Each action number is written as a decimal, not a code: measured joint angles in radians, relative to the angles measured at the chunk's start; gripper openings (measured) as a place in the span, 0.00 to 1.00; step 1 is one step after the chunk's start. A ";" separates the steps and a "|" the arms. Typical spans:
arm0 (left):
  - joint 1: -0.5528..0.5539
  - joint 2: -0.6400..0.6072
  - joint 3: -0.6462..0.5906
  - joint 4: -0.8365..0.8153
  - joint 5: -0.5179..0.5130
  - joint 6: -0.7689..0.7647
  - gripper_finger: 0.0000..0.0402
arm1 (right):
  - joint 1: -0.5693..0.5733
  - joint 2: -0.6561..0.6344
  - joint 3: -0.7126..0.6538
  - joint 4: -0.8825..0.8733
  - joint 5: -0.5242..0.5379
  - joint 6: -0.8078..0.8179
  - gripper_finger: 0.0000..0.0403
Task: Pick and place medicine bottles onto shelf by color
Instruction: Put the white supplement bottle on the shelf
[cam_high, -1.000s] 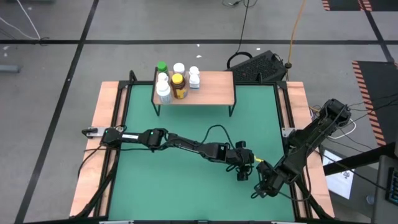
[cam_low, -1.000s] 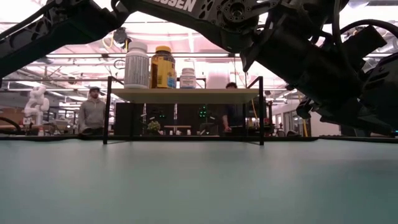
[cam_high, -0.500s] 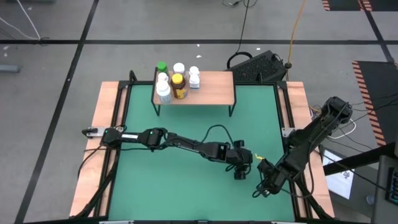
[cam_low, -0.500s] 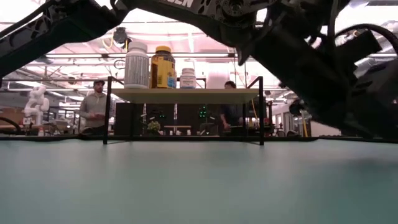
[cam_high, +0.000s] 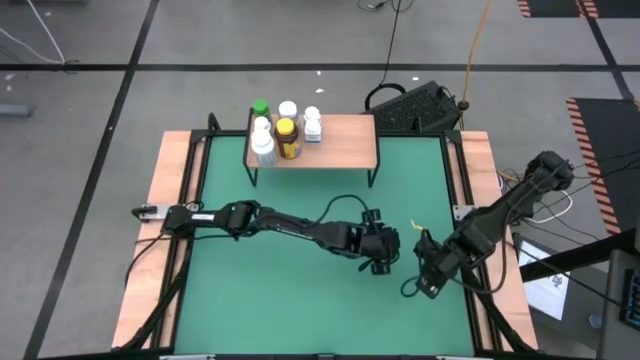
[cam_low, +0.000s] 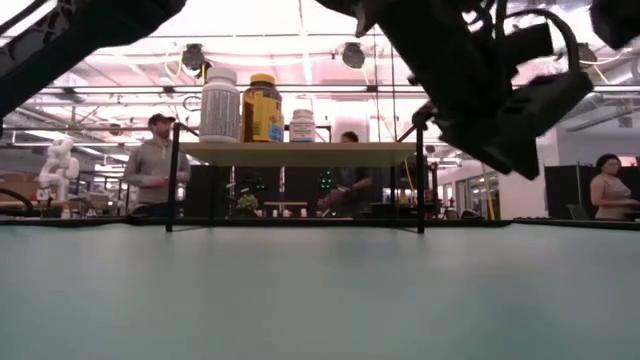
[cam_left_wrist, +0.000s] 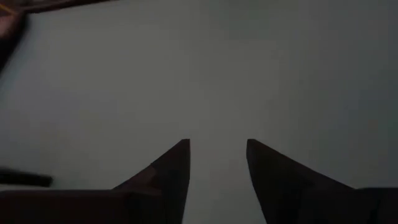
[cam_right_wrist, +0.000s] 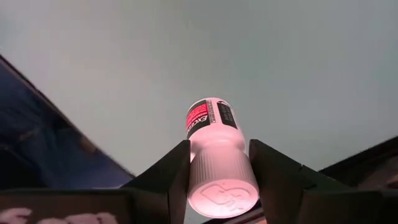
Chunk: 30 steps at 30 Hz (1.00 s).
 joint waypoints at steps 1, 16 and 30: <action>-0.002 -0.009 -0.013 0.003 -0.012 -0.007 0.38 | -0.016 0.002 0.025 -0.037 0.014 -0.033 0.35; 0.025 -0.445 -0.916 0.746 0.127 -0.073 0.17 | -0.320 0.027 0.342 -0.346 0.176 -0.528 0.35; 0.057 -0.609 -1.290 1.028 0.145 -0.140 0.06 | -0.716 0.426 0.845 -0.506 0.327 -1.342 0.35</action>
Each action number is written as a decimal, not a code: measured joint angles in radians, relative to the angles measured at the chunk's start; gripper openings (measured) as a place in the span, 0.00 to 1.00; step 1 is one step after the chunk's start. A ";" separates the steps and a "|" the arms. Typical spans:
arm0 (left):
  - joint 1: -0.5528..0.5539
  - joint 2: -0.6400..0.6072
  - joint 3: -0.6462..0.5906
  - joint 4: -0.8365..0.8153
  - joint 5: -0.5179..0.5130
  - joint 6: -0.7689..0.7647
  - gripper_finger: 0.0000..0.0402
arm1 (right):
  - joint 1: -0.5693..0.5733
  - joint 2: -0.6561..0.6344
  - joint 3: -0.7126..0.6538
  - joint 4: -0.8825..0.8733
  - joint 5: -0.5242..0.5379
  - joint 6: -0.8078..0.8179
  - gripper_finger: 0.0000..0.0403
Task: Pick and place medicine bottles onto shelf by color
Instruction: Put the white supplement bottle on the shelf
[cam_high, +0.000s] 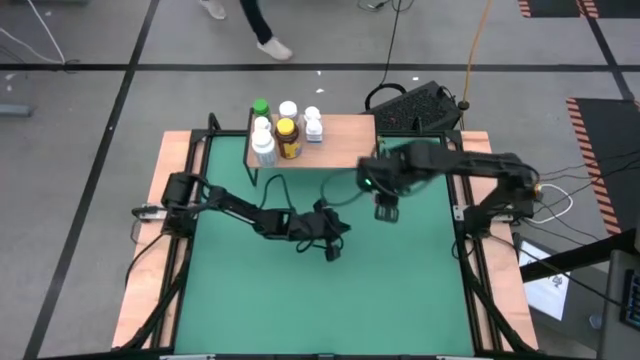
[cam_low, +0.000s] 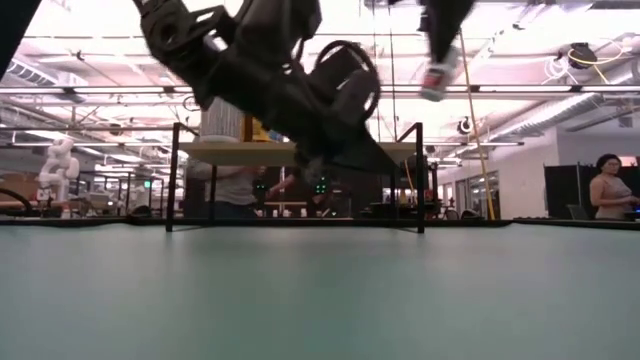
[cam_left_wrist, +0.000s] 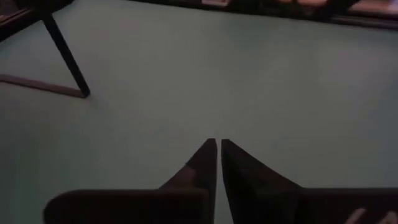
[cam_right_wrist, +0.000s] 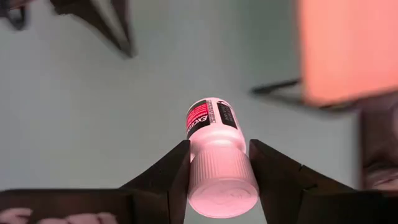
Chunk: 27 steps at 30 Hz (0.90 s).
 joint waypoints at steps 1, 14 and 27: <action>0.003 -0.003 -0.024 0.042 0.011 -0.005 0.06 | -0.018 0.029 0.040 -0.007 0.019 -0.051 0.35; 0.027 -0.005 -0.110 0.137 0.225 0.068 0.04 | -0.198 0.332 0.394 0.173 0.176 -0.743 0.35; 0.031 -0.005 -0.110 0.122 0.214 0.065 0.06 | -0.304 0.378 0.397 0.161 0.050 -0.888 0.35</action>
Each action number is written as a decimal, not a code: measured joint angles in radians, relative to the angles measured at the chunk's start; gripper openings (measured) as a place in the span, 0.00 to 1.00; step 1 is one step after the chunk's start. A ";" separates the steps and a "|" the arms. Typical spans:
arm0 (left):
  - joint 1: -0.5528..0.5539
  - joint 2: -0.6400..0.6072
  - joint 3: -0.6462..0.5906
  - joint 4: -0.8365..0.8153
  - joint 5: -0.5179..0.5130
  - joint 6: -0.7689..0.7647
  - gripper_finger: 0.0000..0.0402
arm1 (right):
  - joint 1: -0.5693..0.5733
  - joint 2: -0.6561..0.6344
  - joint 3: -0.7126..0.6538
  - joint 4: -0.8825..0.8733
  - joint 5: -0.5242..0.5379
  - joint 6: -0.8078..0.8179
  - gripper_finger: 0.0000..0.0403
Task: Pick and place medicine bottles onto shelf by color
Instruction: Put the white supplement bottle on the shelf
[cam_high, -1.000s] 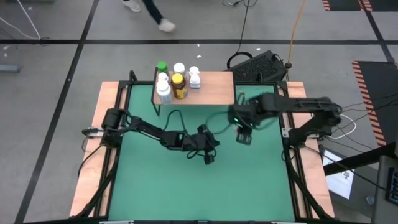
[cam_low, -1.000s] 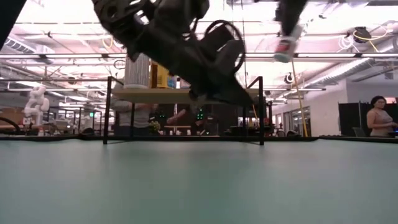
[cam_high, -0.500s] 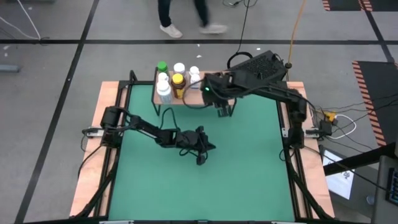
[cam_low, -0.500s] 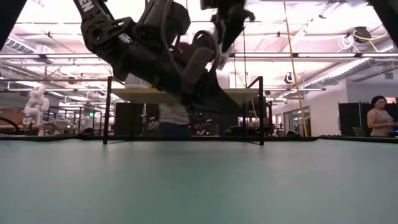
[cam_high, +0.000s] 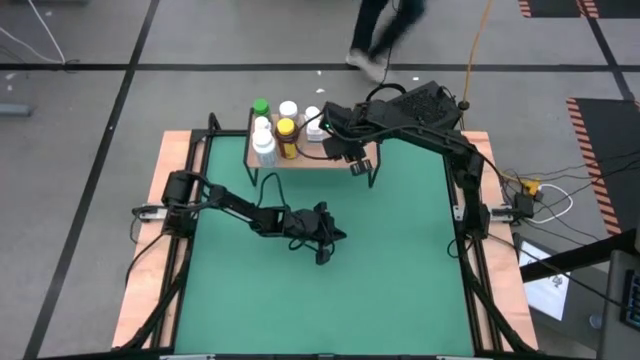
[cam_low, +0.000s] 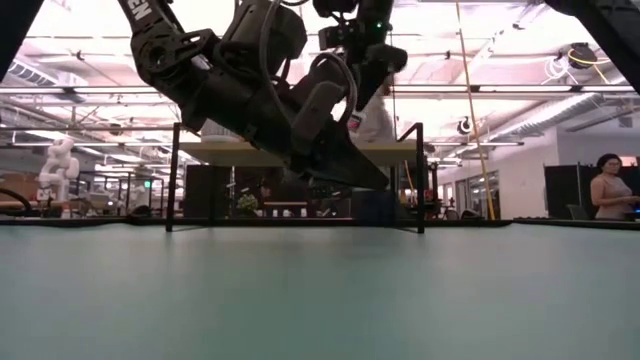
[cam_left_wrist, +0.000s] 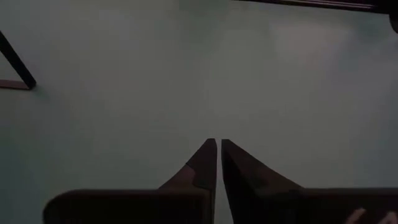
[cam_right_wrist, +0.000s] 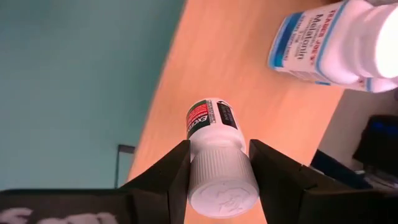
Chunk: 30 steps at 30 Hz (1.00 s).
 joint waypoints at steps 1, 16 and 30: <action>0.002 0.000 0.000 0.000 0.000 0.003 0.06 | 0.000 -0.004 0.000 -0.008 -0.002 0.000 0.35; 0.014 0.000 0.000 0.018 -0.001 0.014 0.06 | 0.010 -0.017 -0.041 -0.020 -0.047 -0.018 0.36; 0.014 0.000 0.000 0.020 -0.001 0.011 0.06 | -0.002 -0.017 -0.045 -0.008 -0.022 -0.038 0.38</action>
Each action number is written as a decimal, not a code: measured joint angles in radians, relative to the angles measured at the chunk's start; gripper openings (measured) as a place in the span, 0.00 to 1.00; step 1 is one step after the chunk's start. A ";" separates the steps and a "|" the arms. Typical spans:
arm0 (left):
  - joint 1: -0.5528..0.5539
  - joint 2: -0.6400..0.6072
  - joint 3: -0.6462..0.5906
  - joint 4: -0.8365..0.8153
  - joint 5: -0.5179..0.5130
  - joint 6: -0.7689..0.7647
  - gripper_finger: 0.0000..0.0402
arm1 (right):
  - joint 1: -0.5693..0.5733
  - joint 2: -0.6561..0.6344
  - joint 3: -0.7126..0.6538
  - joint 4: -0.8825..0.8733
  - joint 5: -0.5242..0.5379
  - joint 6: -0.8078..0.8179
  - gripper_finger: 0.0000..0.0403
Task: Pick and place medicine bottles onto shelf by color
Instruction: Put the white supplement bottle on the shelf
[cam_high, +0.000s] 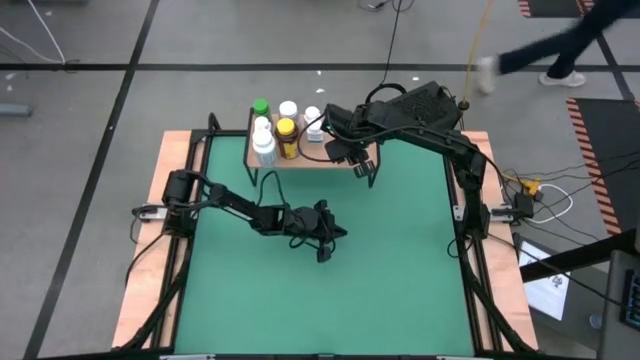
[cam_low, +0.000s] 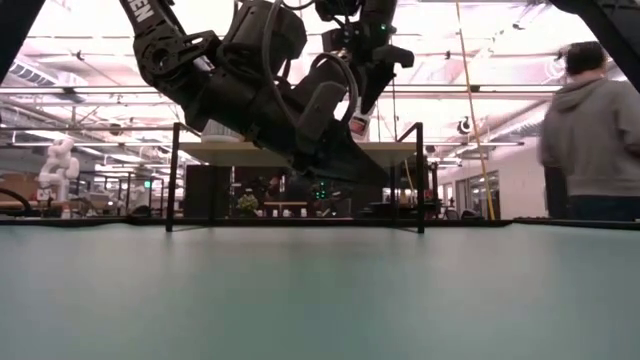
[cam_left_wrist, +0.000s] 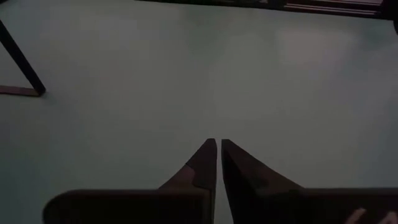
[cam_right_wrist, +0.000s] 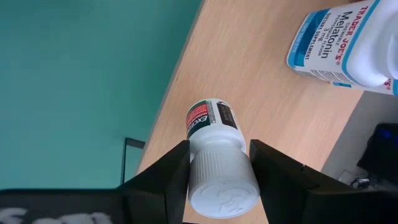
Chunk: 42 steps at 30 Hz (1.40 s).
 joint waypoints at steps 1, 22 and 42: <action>0.000 0.000 0.000 0.000 0.000 0.000 0.06 | 0.000 0.000 0.000 0.000 0.000 -0.002 0.39; 0.000 0.001 0.000 0.000 0.000 -0.016 0.06 | 0.002 -0.075 -0.001 0.044 0.042 0.080 0.53; -0.014 0.001 0.000 -0.018 -0.001 -0.066 0.06 | 0.066 -0.339 -0.364 0.284 0.079 0.767 0.51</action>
